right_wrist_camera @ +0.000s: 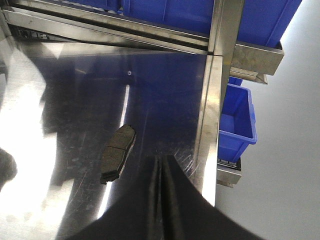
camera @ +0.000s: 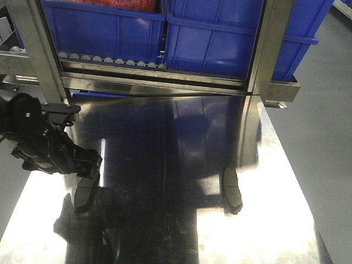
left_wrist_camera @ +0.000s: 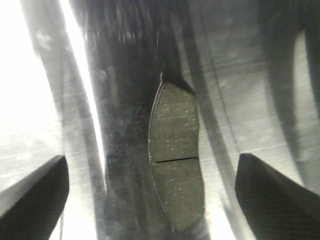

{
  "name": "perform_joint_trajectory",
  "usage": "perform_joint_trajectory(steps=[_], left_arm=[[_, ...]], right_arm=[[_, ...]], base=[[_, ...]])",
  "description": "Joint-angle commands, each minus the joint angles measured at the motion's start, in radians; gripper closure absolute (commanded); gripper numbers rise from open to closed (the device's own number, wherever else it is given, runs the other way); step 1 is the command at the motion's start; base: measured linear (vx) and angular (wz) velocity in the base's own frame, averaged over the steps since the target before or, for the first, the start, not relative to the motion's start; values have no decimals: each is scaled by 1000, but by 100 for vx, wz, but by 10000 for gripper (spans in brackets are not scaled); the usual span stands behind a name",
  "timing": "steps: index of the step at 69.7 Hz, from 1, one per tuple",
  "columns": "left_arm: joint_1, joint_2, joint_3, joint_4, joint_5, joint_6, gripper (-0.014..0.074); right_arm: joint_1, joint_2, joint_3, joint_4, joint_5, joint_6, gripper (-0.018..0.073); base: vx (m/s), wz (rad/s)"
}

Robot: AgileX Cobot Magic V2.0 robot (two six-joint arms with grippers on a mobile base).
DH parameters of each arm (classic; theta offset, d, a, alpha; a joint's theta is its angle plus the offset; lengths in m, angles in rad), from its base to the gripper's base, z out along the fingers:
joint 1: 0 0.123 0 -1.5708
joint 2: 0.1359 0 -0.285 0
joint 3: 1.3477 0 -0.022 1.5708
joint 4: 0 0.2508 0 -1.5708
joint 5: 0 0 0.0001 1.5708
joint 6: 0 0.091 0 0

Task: Move and align brake pads A on conveyor
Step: 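Lower the left gripper onto the nearer brake pad and close it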

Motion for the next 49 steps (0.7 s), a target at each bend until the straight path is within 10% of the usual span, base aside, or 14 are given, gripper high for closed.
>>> perform_joint_trajectory(steps=[1, 49], left_arm=[[-7, 8, -37, -16, -5, 21, -26], [-7, 99, -37, -33, -33, 30, 9]], right_arm=[[-1, 9, -26, -12, -70, -6, 563], [-1, 9, -26, -12, -70, -6, 563]], base=[[0, 0], [0, 0]])
